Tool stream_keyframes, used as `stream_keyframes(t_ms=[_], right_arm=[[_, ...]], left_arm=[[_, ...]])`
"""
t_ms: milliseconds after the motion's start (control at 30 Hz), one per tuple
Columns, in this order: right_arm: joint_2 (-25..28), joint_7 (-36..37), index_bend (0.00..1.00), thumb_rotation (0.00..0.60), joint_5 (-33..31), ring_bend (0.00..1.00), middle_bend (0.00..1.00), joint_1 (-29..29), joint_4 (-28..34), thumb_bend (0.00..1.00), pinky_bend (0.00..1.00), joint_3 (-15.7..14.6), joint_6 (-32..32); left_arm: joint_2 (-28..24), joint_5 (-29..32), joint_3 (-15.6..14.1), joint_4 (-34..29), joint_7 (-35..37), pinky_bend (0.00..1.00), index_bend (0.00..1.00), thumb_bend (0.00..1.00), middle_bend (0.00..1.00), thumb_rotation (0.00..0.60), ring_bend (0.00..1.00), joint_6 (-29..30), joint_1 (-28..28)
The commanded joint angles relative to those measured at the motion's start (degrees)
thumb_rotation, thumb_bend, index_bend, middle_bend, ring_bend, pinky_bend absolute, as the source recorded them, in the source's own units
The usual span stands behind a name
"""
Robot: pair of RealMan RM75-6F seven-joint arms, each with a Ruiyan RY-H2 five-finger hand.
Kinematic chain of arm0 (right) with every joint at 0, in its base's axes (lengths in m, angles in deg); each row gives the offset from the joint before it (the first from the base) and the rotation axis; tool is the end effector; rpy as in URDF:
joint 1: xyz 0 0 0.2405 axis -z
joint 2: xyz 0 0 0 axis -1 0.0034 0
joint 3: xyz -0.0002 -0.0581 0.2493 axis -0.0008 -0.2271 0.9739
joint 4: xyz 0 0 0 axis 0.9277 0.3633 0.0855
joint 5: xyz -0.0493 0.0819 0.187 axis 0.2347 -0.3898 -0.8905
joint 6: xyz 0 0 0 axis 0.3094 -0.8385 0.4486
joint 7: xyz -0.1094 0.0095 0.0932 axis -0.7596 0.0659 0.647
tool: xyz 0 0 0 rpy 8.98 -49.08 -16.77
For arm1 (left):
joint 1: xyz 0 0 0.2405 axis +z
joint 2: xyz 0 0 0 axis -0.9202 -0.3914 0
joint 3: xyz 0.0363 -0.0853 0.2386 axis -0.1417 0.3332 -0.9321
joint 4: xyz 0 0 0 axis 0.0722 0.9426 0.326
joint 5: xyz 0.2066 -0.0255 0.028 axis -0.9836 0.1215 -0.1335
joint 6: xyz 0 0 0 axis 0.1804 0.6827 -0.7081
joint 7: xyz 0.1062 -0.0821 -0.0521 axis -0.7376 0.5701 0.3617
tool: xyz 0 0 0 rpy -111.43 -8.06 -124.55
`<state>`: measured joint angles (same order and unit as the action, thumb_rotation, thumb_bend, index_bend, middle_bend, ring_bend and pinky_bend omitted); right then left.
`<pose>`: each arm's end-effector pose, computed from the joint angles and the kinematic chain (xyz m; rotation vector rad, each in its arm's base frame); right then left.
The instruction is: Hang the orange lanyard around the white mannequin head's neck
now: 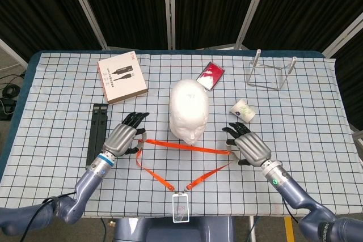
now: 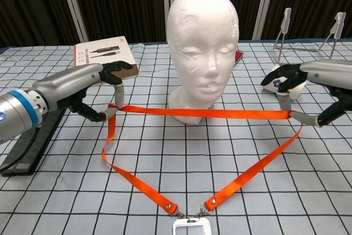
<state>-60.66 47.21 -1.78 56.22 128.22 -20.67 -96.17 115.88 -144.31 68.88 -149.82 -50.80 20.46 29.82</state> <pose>-0.2074 -0.2919 0.0417 1.9992 -1.0040 0.9768 -0.1640 0.3081 -0.0407 -1.8753 -1.0449 -1.1495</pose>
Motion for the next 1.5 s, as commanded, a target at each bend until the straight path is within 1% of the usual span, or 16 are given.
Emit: stream_keyframes(t_ms=[33,133,300,400,500,600,667,800,867,967,1133,1233,1433,1500], right_arm=[[2.97,6.61,0.74,0.6,6.84,0.0,0.14,0.23,-0.63,0.51,0.0,-2.22,-3.8],[4.11,10.04,0.74,0.6,10.33,0.0,0.15,0.25,-0.96,0.51,0.0,-2.97,-6.46],[5.31,12.56,0.74,0.6,13.15,0.0,0.15,-0.34,-0.39,0.5,0.0,-2.69,-9.13],[6.0,13.21,0.74,0.6,13.74,0.0,0.15,-0.96,0.75,0.51,0.0,-1.86,-10.07],[6.43,12.86,0.74,0.6,13.09,0.0,0.15,-1.4,2.43,0.51,0.0,-0.49,-10.72],[6.95,11.81,0.74,0.6,10.97,0.0,0.16,-1.6,4.91,0.51,0.0,1.36,-10.98],[7.05,10.62,0.74,0.6,7.96,0.0,0.16,-1.69,7.3,0.51,0.0,3.34,-10.92],[7.38,11.62,0.75,0.6,3.38,0.0,0.16,-2.18,10.97,0.51,0.0,6.27,-10.38],[7.6,11.67,0.75,0.6,2.25,0.0,0.16,-2.38,11.91,0.51,0.0,7.46,-10.57],[7.98,12.68,0.75,0.6,1.77,0.0,0.16,-2.49,12.67,0.5,0.0,8.57,-11.16],[9.07,15.95,0.75,0.6,1.18,0.0,0.17,-2.58,12.39,0.5,0.0,10.3,-12.09],[9.38,17.75,0.75,0.6,-0.2,0.0,0.17,-2.54,11.83,0.51,0.0,11.35,-12.33],[9.23,18.98,0.75,0.6,-5.68,0.0,0.17,-2.99,9.8,0.5,0.0,13.8,-10.87],[8.9,19.31,0.75,0.6,-8.38,0.0,0.17,-3.48,8.96,0.5,0.0,14.94,-9.7]], left_arm=[[-2.95,-3.01,-1.54,-3.48,2.57,0.0,0.77,0.49,0.0,0.6,0.0,3.68,2.27],[-5.12,-5.14,-2.1,-6.12,3.46,0.0,0.77,0.49,0.0,0.6,0.0,5.86,3.19],[-7.79,-7.32,-1.88,-9.98,3.46,0.0,0.77,0.49,0.0,0.6,0.0,8.32,3.85],[-8.96,-7.67,-1.2,-12.34,3.13,0.0,0.77,0.49,0.0,0.6,0.0,8.87,3.86],[-9.82,-7.32,0.2,-14.83,3.32,0.0,0.78,0.49,0.0,0.6,0.0,9.19,3.6],[-10.59,-6.49,1.94,-16.6,2.66,0.0,0.79,0.49,0.0,0.6,0.0,9.01,3.02],[-11.01,-4.88,3.7,-17.97,2.54,0.0,0.79,0.49,0.0,0.6,0.0,8.8,2.65],[-11.13,-0.77,6.94,-19.15,1.85,0.0,0.79,0.49,0.0,0.6,0.0,8.2,2.03],[-11.34,1.59,8.45,-19.92,1.36,0.0,0.79,0.49,0.0,0.6,0.0,7.38,1.56],[-11.87,3.49,9.85,-20.54,1.05,0.0,0.79,0.49,0.0,0.6,0.0,6.67,1.08],[-13.13,5.15,11.23,-21.17,2.05,0.0,0.79,0.49,0.0,0.6,0.0,6.39,1.09],[-13.53,6.2,12.15,-20.81,3.03,0.0,0.79,0.49,0.0,0.6,0.0,6.29,1.06],[-14.08,9.29,14.6,-19.84,3.53,0.0,0.78,0.49,0.0,0.6,0.0,4.65,-0.24],[-14.07,11.04,15.96,-19.65,3.65,0.0,0.78,0.49,0.0,0.6,0.0,3.68,-1.16]])
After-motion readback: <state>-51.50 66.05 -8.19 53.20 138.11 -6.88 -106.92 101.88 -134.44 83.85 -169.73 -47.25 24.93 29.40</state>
